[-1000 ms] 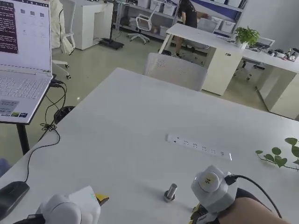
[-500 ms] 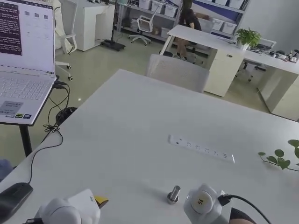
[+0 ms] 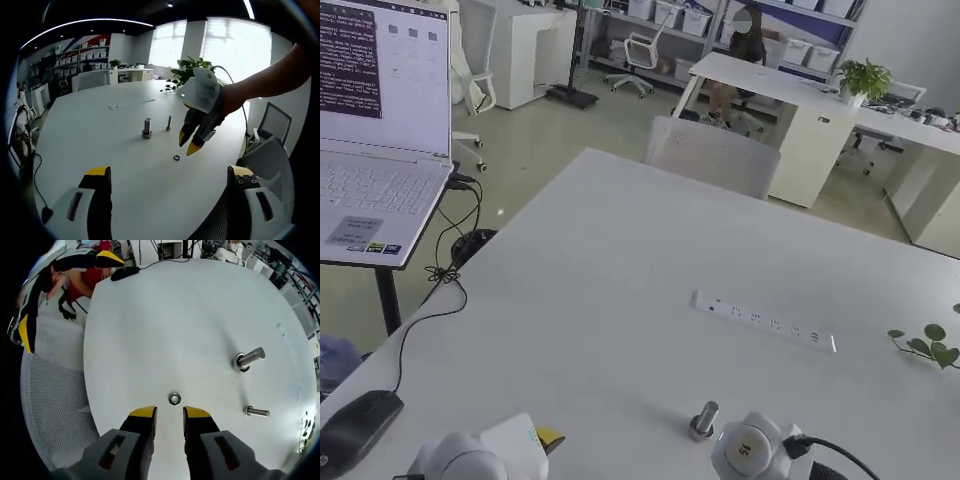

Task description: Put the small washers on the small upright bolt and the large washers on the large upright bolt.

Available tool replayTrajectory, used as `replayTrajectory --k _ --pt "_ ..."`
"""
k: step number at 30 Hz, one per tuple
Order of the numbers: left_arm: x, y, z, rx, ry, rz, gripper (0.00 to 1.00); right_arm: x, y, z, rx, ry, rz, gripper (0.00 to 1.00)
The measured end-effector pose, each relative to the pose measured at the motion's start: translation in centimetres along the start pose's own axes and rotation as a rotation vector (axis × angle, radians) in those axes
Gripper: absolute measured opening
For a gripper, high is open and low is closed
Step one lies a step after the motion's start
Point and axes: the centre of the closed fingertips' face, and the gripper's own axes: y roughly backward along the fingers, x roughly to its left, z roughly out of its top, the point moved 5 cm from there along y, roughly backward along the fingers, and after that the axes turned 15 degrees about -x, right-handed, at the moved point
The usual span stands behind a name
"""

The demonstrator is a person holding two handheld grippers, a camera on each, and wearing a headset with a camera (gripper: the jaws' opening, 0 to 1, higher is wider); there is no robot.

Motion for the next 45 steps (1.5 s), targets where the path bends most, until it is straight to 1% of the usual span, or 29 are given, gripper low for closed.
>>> replayTrajectory --k 6,11,16,22,29,35,37,38,39,42,45 --pt "0.1 -0.3 -0.2 -0.003 0.004 -0.004 0.96 -0.3 -0.7 0.1 -0.012 -0.004 -0.016 0.23" --pt "0.0 -0.4 -0.1 -0.015 0.011 -0.006 0.96 -0.5 -1.7 -0.2 -0.002 -0.018 -0.014 0.23" --pt "0.0 -0.5 -0.2 -0.014 0.011 -0.009 0.95 -0.5 -2.5 -0.7 0.005 -0.031 -0.013 0.23" --pt "0.2 -0.3 -0.2 -0.013 0.005 -0.011 0.96 -0.6 -2.9 -0.6 0.003 -0.038 -0.016 0.23" --pt "0.5 -0.3 -0.2 -0.01 -0.004 -0.016 0.95 -0.8 -3.1 -0.5 0.008 -0.033 -0.026 0.21" --pt "0.4 -0.5 -0.3 -0.006 -0.008 -0.019 0.95 -0.6 -3.2 -0.6 0.016 0.01 -0.031 0.21" --pt "0.4 -0.5 -0.3 -0.011 -0.003 -0.021 0.95 -0.6 -3.2 -0.6 0.016 0.015 -0.036 0.21" --pt "0.3 -0.5 -0.1 -0.027 0.01 -0.028 0.96 -0.6 -3.2 -0.6 0.016 0.018 -0.037 0.21" --pt "0.3 -0.5 -0.1 -0.031 0.011 -0.027 0.96 -0.6 -3.2 -0.6 0.016 0.02 -0.037 0.21" --pt "0.4 -0.5 -0.4 -0.014 -0.005 -0.023 0.95 -0.6 -3.1 -0.6 0.017 0.018 -0.042 0.21" --pt "0.4 -0.5 -0.5 -0.013 -0.004 -0.024 0.95 -0.5 -3.2 -0.6 0.022 0.018 -0.044 0.21"
